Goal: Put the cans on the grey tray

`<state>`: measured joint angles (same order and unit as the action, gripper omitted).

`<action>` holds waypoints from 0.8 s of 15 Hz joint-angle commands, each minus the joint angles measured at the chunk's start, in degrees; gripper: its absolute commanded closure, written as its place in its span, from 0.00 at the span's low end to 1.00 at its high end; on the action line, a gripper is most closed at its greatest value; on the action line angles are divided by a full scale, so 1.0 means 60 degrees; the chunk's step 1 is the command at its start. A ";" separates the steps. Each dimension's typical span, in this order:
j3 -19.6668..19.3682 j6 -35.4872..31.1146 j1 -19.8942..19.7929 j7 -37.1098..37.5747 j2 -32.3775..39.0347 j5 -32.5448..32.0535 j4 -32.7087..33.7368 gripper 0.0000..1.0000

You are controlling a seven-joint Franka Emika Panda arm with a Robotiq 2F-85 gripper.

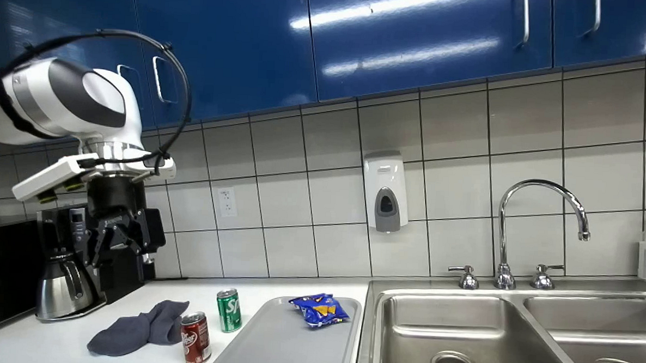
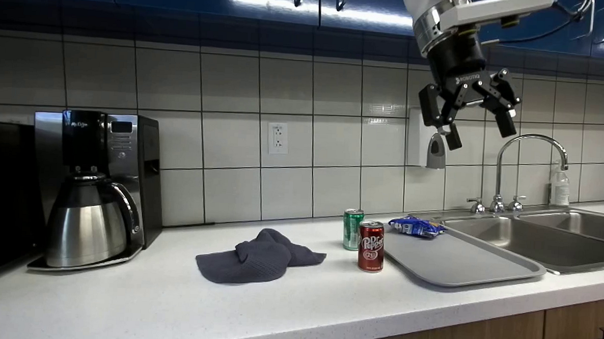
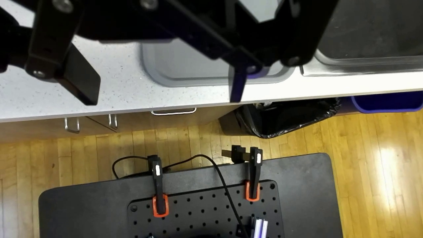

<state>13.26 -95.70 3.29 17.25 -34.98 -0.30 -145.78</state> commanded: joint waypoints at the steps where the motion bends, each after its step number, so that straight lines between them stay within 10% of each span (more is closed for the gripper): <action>1: -0.0168 -0.1299 0.0216 -0.0293 0.0765 0.0027 -0.0457 0.00; 12: -0.0172 -0.5858 0.0288 -0.0266 0.3563 -0.0784 -0.1165 0.00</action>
<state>12.95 -125.13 5.15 16.21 -17.88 -2.91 -153.08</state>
